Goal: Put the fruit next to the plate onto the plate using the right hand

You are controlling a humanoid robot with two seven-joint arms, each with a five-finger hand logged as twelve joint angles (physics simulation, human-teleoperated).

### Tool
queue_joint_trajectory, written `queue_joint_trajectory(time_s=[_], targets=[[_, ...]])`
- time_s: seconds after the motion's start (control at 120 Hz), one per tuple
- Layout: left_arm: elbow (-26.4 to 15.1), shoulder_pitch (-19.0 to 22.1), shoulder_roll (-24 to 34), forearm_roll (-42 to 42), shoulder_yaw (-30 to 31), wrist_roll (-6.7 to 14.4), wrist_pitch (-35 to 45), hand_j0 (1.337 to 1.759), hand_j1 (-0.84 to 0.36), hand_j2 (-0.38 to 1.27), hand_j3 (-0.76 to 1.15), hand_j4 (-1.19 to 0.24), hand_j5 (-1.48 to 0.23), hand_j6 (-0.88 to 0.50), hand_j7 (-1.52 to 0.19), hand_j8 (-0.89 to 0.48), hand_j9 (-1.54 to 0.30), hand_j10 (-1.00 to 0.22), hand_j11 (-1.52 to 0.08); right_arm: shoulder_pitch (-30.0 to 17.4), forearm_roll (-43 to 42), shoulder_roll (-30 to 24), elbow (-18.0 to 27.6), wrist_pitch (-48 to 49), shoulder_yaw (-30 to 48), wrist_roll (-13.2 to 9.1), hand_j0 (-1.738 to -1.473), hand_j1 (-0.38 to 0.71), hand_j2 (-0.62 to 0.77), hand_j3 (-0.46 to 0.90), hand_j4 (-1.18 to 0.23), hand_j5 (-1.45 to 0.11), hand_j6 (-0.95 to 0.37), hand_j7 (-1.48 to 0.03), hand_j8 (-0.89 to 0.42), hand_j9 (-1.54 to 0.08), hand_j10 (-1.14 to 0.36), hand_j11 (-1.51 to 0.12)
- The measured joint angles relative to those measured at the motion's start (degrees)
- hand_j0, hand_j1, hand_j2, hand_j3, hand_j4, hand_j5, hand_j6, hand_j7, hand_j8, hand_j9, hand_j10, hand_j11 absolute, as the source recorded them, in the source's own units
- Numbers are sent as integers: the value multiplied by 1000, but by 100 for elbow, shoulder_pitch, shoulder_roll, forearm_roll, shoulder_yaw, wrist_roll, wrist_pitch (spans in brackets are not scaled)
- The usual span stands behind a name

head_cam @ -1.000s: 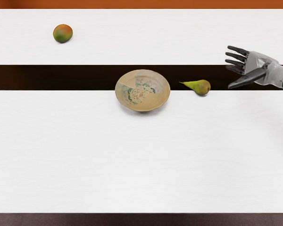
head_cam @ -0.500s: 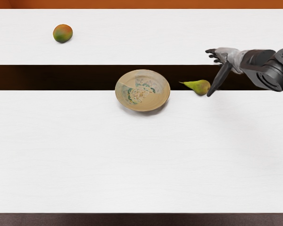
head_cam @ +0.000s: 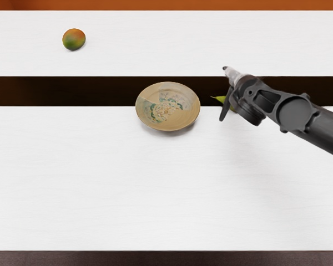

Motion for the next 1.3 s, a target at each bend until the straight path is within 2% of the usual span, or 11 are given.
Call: queue_joint_trajectory(time_s=[0.325,0.617,1.0,1.3], targets=[[0,0,0,0,-2,-2,0,1658,349,0,0,0,0,0,0,0,0,0,0,-44,52,30,-147,-378,-257,-3,-1658,-304,-6,0,-40,-50,-41,-50,-40,-50,-40,-50],[0,0,0,0,-3,-3,0,1658,349,0,0,0,0,0,0,0,0,0,0,-194,55,93,-371,-775,-269,-3,-1658,-184,-26,0,-140,-180,-141,-180,-140,-180,-140,-180],[0,0,0,0,-3,-2,0,1658,349,0,0,0,0,0,0,0,0,0,0,-261,72,92,-398,-850,-270,-3,-1658,17,-60,0,-307,-398,-308,-398,-308,-398,-307,-398],[0,0,0,0,-4,-1,0,1658,349,0,0,0,0,0,0,0,0,0,0,-307,81,84,-398,-830,-269,-3,-1658,118,-58,0,-393,-511,-394,-510,-393,-511,-393,-511]])
